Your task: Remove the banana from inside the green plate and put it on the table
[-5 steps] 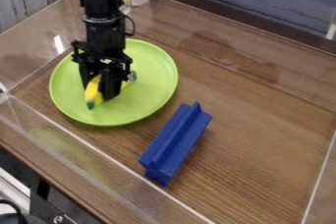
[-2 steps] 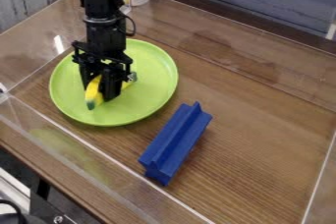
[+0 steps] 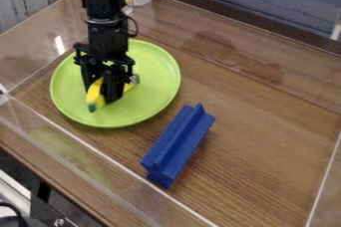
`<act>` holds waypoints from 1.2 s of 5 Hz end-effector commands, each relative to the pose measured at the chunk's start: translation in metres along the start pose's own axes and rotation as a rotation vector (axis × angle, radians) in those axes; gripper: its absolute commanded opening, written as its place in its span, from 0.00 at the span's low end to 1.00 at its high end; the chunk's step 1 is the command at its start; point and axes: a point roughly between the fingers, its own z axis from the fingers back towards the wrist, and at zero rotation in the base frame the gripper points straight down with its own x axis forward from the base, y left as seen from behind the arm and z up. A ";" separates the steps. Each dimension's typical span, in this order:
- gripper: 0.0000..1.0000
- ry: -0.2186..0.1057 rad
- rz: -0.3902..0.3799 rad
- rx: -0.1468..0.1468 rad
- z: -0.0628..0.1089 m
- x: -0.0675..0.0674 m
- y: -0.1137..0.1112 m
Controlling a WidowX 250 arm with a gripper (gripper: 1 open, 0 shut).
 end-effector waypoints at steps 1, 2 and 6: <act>0.00 0.015 -0.033 -0.010 -0.004 -0.001 -0.006; 0.00 0.018 -0.038 -0.014 -0.005 -0.002 -0.007; 0.00 -0.005 -0.036 -0.020 0.004 -0.003 -0.010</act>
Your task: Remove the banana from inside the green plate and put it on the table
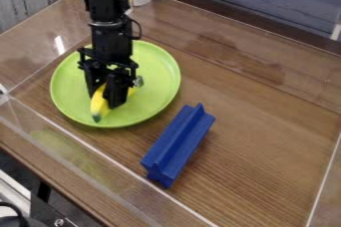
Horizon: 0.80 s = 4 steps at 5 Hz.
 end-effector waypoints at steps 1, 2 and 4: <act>0.00 -0.040 0.005 0.008 0.019 0.001 -0.006; 0.00 -0.054 0.009 0.006 0.031 0.000 -0.010; 0.00 -0.111 0.024 -0.004 0.074 0.009 -0.035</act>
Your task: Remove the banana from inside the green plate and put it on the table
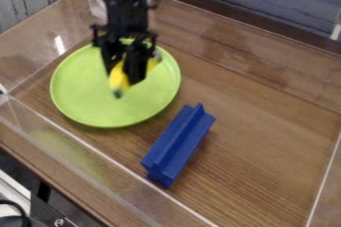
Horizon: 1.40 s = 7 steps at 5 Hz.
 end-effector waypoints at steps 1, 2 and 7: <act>0.00 -0.071 0.007 0.004 0.023 0.025 -0.032; 0.00 -0.068 -0.008 -0.004 0.019 0.046 -0.068; 0.00 -0.142 -0.067 -0.012 0.005 0.046 -0.107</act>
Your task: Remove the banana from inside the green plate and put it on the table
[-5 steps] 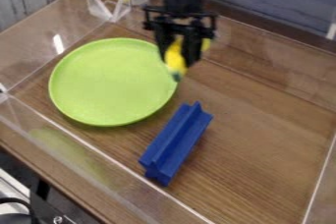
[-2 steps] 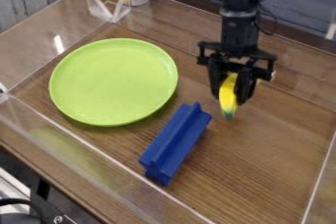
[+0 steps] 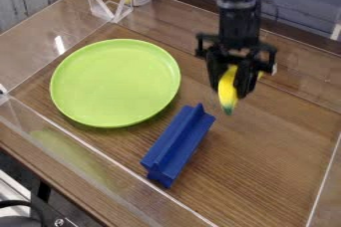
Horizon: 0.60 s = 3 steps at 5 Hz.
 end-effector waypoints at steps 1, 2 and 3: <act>0.00 -0.052 -0.013 0.007 -0.001 0.005 0.002; 0.00 -0.033 -0.007 0.012 -0.021 0.011 0.008; 0.00 -0.058 -0.004 0.012 -0.014 0.013 0.012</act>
